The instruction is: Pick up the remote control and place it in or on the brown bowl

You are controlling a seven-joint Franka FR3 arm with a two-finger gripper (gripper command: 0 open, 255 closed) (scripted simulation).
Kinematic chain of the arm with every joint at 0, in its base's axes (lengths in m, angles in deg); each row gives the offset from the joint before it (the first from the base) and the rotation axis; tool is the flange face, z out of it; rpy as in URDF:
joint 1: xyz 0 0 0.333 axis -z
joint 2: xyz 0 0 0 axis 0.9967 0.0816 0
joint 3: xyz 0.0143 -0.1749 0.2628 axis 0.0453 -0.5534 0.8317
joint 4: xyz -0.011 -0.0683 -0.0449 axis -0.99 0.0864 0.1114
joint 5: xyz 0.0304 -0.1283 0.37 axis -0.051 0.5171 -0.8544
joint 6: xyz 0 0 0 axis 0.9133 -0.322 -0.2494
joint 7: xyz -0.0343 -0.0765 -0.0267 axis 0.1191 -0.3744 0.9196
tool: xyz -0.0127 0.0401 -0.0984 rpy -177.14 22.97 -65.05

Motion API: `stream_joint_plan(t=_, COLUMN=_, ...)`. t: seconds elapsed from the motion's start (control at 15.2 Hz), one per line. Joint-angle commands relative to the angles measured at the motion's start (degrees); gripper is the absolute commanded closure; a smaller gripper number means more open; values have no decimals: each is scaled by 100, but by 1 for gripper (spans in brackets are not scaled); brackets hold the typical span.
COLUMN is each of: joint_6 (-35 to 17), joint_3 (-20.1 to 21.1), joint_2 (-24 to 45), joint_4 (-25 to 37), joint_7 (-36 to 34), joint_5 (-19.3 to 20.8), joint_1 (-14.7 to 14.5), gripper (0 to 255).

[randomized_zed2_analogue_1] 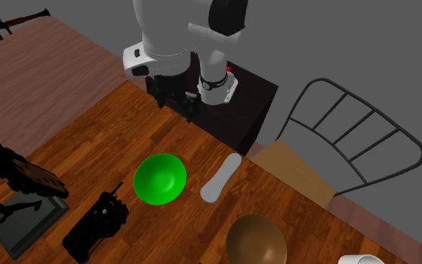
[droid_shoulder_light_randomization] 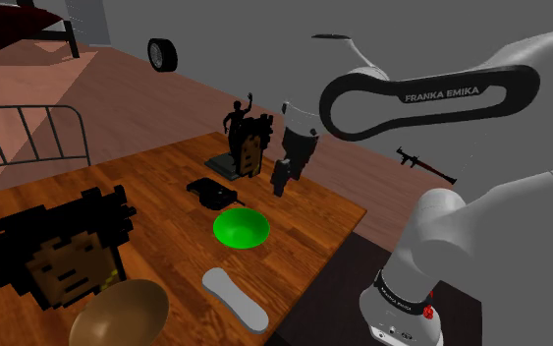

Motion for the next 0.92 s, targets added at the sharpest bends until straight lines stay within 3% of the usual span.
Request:
stream_joint_plan(t=0.0, joint_6=-342, joint_3=198, joint_2=194, joint_4=-176, joint_7=-204, joint_5=-113, joint_1=-72, gripper=0)
stream_joint_plan(t=0.53, joint_6=-1740, joint_3=1048, joint_2=1422, joint_4=-484, joint_7=-1069, joint_5=-417, joint_1=-271, gripper=0)
stream_joint_plan(t=0.86, joint_6=-2650, joint_3=1633, joint_2=2502, joint_4=-411, joint_7=-1764, joint_5=-289, joint_1=-220, gripper=0)
